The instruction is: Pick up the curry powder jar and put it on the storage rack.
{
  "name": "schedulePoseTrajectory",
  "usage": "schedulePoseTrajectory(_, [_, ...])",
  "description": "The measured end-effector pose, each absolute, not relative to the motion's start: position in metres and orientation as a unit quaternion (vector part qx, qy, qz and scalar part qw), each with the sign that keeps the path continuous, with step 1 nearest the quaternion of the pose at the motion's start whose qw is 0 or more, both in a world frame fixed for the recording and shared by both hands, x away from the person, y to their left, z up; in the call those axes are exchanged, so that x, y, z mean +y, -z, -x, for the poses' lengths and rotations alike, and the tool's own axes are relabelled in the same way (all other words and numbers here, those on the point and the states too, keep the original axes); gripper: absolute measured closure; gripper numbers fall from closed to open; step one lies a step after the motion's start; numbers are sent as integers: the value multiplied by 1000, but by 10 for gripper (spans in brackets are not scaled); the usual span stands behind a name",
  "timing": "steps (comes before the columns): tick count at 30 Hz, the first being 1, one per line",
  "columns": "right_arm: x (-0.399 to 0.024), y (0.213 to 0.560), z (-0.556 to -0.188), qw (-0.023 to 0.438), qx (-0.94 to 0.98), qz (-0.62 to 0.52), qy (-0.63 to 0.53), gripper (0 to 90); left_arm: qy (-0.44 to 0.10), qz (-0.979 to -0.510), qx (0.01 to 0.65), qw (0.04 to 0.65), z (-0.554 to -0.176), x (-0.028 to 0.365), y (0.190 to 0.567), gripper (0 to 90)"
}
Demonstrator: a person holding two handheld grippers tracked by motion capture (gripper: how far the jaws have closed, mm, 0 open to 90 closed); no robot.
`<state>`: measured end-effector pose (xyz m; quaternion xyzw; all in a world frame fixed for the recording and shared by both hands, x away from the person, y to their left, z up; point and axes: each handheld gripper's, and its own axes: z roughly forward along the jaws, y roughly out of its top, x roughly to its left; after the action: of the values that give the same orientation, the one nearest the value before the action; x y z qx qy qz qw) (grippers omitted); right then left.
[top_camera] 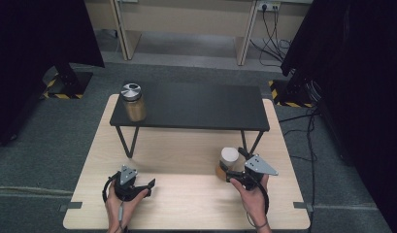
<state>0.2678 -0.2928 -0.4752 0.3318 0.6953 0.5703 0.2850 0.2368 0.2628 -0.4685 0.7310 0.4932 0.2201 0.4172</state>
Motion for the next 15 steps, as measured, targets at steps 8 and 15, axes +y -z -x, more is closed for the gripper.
schedulePoseTrajectory(8, [-293,482,-274,285,692,-324,-579,177,-219,-732,493,416,-237,263,468,110])
schedulePoseTrajectory(15, [-296,484,-280,278,693,-317,-584,286,-220,-734,490,414,-237,262,468,111])
